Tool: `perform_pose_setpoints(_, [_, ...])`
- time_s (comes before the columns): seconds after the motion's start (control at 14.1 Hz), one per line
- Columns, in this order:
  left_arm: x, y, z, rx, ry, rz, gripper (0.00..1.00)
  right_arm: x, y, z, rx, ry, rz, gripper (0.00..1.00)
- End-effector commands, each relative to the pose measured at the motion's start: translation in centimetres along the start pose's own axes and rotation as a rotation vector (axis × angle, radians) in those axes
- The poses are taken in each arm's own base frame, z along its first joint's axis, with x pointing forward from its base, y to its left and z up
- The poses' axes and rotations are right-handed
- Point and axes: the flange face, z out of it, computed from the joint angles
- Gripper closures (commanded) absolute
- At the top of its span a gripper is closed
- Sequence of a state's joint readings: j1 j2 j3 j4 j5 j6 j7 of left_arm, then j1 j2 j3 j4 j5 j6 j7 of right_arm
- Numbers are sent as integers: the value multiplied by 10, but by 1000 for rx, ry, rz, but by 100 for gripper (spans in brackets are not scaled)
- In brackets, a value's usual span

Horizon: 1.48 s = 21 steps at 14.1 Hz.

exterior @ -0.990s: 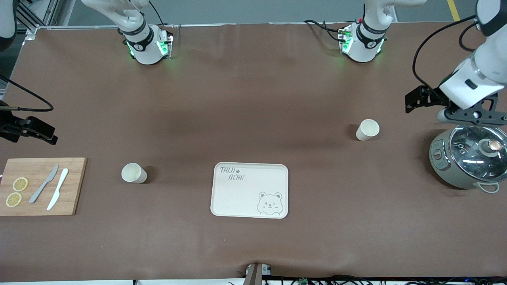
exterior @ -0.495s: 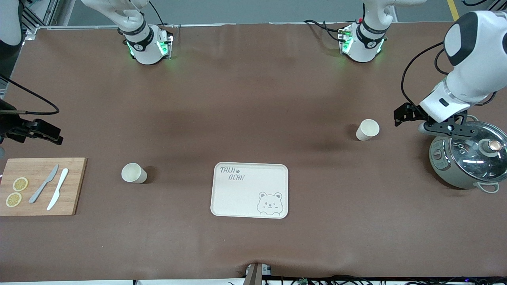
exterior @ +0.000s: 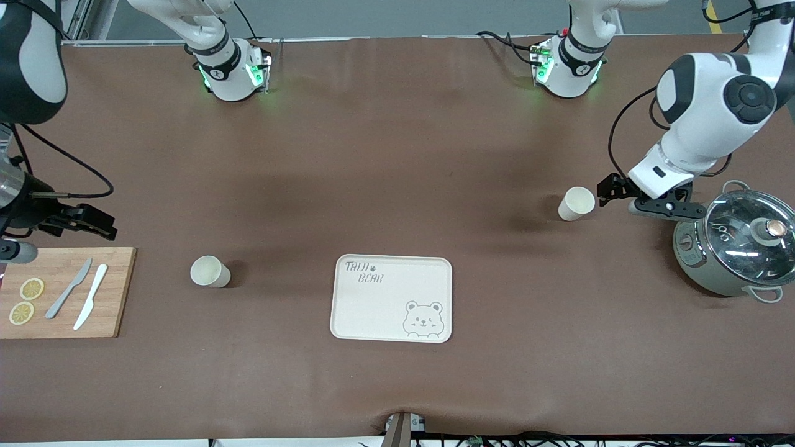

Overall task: Place white IKEA cup upright on tray with both arms
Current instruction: 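Move the left gripper toward the white cup beside the steel pot, then grasp the cup with the left gripper while the right gripper grasps the other cup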

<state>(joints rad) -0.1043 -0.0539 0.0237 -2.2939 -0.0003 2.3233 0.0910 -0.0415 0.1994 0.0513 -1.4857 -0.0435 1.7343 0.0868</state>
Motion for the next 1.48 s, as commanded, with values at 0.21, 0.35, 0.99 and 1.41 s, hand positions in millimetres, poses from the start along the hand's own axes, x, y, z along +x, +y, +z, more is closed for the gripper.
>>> perform_pose_setpoints(0.21, [-42,2,49,-2,38,10,0,-24,30,27,7,-24,20,0])
perform_pose_setpoints(0.35, [-54,3,65,2,63,22,0,-23,46,49,7,-36,28,0])
perform_pose_setpoints(0.99, [-80,-9,143,22,131,20,0,-6,31,146,27,71,20,0])
perform_pose_setpoints(1.41, [-91,-13,166,29,151,14,0,8,17,190,40,106,6,0])
